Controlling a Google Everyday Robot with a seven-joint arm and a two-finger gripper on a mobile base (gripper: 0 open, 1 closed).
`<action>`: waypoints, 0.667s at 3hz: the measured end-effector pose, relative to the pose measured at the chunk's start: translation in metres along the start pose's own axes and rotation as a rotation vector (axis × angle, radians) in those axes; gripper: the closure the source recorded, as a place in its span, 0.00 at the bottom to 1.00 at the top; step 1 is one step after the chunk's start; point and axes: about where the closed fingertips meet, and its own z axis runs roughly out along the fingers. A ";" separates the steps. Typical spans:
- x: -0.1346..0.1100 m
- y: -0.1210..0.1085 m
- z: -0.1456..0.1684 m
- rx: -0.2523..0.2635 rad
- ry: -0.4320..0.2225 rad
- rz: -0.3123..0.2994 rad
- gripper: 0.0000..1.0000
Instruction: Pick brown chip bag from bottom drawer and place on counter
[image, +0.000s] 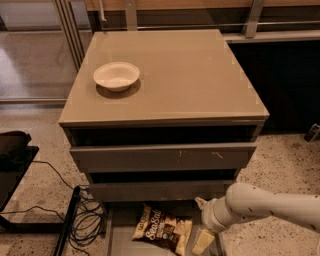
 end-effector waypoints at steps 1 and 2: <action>-0.001 0.001 0.018 -0.020 -0.069 -0.006 0.00; 0.006 -0.007 0.050 0.012 -0.185 0.012 0.00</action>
Offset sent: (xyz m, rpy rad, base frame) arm 0.0218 0.0213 -0.0912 0.3140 -0.1111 -0.0953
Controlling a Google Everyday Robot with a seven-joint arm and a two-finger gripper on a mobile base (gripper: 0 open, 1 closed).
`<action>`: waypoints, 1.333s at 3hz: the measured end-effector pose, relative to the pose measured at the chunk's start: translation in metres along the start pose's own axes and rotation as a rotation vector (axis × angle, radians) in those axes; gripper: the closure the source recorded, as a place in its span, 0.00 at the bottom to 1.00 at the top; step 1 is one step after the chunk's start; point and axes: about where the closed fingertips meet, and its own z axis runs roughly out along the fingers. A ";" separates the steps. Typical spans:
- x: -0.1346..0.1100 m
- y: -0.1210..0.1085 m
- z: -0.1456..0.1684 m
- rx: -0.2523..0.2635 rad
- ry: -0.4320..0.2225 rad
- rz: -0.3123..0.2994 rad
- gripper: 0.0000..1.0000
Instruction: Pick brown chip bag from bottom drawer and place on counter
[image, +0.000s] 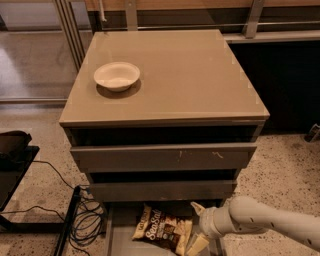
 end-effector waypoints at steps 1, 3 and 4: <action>0.021 -0.007 0.028 0.039 -0.095 0.034 0.00; 0.055 -0.007 0.087 0.027 -0.191 0.086 0.00; 0.065 -0.008 0.112 0.025 -0.229 0.101 0.00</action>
Offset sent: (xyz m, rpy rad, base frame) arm 0.0090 0.0080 -0.1078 0.2236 -0.0460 -0.1236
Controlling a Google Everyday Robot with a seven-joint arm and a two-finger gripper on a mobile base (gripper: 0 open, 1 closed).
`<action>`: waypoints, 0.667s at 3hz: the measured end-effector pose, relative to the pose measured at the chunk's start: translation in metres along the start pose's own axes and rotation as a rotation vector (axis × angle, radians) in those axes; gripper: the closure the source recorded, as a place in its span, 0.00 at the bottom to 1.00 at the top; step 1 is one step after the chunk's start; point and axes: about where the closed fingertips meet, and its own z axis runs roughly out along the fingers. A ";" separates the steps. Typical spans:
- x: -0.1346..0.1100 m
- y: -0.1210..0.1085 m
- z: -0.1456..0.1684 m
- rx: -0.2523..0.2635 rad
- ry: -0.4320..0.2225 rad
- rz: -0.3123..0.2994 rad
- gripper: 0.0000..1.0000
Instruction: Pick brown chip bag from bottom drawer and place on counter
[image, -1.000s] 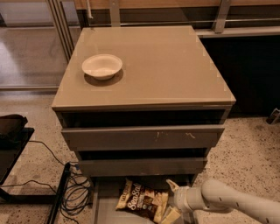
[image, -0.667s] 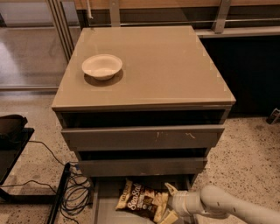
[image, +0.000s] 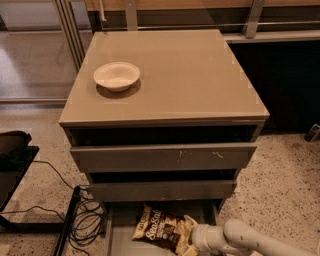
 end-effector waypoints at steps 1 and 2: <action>0.010 -0.006 0.023 0.010 -0.015 0.008 0.00; 0.020 -0.018 0.046 0.028 -0.007 0.021 0.00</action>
Offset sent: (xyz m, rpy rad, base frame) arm 0.0419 0.0263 -0.0718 -0.0148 -0.0023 -0.0643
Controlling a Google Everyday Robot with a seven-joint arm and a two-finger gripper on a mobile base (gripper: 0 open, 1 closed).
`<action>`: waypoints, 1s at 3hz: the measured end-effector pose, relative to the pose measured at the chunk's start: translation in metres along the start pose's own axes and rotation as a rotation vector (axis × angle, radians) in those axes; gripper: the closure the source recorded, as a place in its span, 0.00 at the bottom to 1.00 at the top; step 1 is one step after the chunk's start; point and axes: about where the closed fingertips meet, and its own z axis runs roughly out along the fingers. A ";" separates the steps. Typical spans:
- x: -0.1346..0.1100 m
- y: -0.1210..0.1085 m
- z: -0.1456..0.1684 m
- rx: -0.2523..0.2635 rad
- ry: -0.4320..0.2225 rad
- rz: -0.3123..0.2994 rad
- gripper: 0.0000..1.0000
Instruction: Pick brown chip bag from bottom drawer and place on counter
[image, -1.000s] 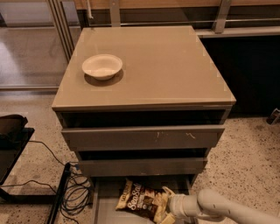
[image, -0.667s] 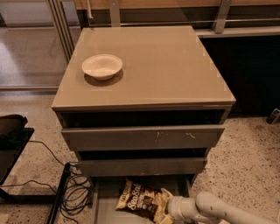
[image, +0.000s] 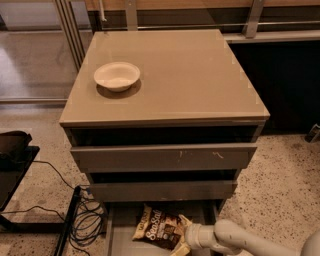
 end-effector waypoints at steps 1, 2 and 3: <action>0.012 -0.016 0.023 0.016 0.030 0.018 0.00; 0.022 -0.026 0.044 0.029 0.061 0.042 0.00; 0.035 -0.034 0.063 0.039 0.105 0.073 0.00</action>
Offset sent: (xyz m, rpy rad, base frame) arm 0.0447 0.0170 -0.0702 -0.0928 0.0616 -0.0720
